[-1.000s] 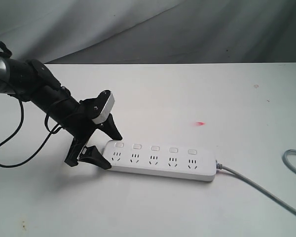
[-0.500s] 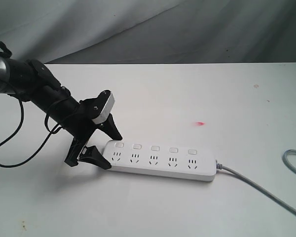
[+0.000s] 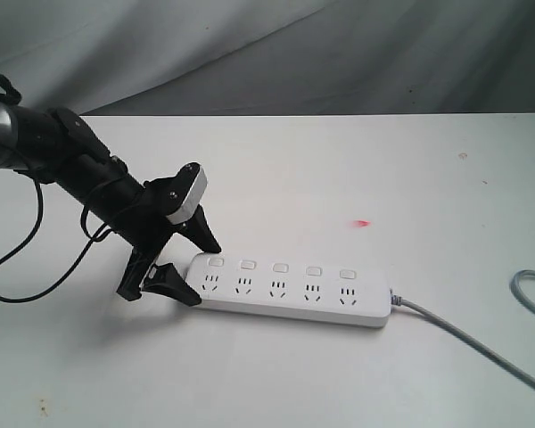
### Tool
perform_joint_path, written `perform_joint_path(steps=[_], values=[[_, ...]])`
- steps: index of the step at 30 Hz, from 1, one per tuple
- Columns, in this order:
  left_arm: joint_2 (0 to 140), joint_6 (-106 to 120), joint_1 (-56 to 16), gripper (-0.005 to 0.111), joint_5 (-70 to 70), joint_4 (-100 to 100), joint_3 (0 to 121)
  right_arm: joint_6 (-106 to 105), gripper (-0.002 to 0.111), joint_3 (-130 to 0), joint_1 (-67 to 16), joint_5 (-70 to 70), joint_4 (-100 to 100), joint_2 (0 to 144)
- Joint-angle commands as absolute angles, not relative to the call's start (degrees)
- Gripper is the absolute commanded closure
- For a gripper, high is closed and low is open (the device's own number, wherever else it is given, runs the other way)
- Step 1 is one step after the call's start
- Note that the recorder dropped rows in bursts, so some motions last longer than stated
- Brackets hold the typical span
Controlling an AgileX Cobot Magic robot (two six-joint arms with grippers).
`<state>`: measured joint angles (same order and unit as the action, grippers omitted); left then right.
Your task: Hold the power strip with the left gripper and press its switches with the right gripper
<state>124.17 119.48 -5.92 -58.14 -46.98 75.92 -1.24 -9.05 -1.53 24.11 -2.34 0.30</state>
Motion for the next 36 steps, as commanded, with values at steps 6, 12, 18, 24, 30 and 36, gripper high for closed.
perform_joint_path(steps=[6,12,18,24,30,36], values=[[124.2,120.0,-6.3,0.072,-58.3,-47.7,76.3,-1.2,0.108,-3.3,1.7,22.8,-2.4,0.0],[124.2,120.0,-6.3,0.072,-58.3,-47.7,76.3,-1.0,0.108,0.0,1.8,19.6,-1.3,0.0],[124.2,120.0,-6.3,0.072,-58.3,-47.6,76.3,-1.0,0.108,0.0,1.8,19.6,-1.1,0.0],[124.2,120.0,-6.3,0.072,-58.3,-47.6,76.3,-1.0,0.108,0.0,1.8,19.6,-1.1,0.0],[124.2,120.0,-6.3,0.072,-58.3,-47.6,76.3,-1.0,0.108,0.0,1.8,19.6,-1.1,0.0],[124.2,120.0,-6.3,0.072,-58.3,-47.6,76.3,-1.0,0.108,0.0,1.8,19.6,-1.1,0.0]])
